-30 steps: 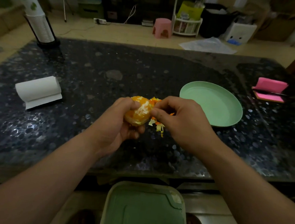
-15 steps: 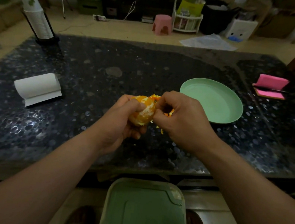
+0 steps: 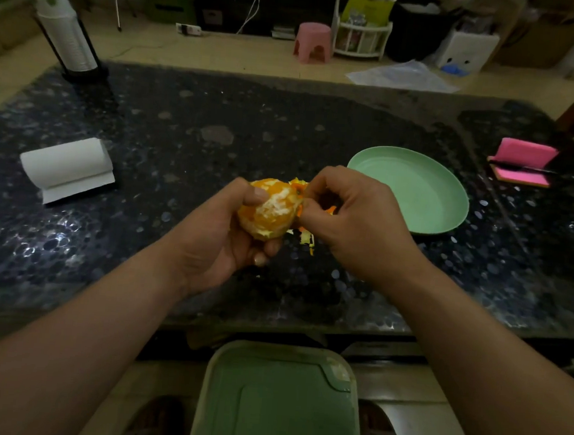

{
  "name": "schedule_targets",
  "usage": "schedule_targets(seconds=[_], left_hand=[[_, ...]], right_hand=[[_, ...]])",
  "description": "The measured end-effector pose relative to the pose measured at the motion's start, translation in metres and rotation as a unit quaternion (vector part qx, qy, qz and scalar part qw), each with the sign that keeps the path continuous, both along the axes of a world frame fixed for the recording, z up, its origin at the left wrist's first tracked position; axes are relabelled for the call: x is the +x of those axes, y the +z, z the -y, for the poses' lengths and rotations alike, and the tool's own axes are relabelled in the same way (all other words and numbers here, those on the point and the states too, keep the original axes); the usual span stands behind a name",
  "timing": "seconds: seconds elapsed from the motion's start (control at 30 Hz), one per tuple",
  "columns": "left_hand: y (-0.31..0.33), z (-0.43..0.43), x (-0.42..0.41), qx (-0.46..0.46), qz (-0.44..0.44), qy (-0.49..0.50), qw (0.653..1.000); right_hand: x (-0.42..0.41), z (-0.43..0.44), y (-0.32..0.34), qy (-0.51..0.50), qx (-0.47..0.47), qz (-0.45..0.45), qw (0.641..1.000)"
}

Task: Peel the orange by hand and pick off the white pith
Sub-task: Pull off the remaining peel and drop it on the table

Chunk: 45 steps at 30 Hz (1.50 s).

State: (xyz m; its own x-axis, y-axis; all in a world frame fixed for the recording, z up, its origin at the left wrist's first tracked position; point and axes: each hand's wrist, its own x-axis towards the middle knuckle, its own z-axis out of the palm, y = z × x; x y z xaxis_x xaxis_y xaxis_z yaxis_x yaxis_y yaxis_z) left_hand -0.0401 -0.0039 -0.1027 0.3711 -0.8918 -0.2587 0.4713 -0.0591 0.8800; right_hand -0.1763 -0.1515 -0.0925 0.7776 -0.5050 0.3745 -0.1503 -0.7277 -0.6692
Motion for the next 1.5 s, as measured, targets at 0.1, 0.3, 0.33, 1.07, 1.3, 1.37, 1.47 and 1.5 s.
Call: schedule_targets(seconds=[0.1, 0.3, 0.33, 1.07, 1.3, 1.37, 1.47, 1.5], left_hand=[[0.001, -0.002, 0.001, -0.017, -0.013, -0.016, 1.000], [0.005, -0.004, 0.002, -0.050, -0.036, -0.038, 0.997], [0.005, -0.004, 0.002, -0.055, -0.038, -0.041, 0.997], [-0.008, 0.006, 0.005, 0.058, 0.040, 0.060, 0.996], [-0.009, 0.007, -0.002, 0.071, 0.091, 0.083, 0.990], [-0.009, 0.008, -0.003, 0.072, 0.101, 0.086, 0.989], [-0.009, 0.008, -0.005, 0.079, 0.130, 0.088, 0.984], [-0.009, 0.007, -0.005, 0.083, 0.147, 0.090, 0.982]], right_hand=[[-0.001, 0.001, 0.001, -0.001, 0.011, -0.002, 1.000], [-0.001, 0.008, -0.002, -0.025, 0.034, 0.002, 0.999], [-0.001, 0.010, -0.003, -0.030, 0.031, -0.003, 0.999], [-0.004, -0.008, 0.002, -0.008, -0.089, -0.048, 0.995], [-0.006, -0.014, 0.005, -0.028, -0.150, -0.067, 0.986], [-0.005, -0.016, 0.005, -0.037, -0.171, -0.070, 0.982], [-0.003, -0.020, 0.005, -0.059, -0.214, -0.084, 0.972], [-0.002, -0.021, 0.005, -0.065, -0.225, -0.089, 0.968]])
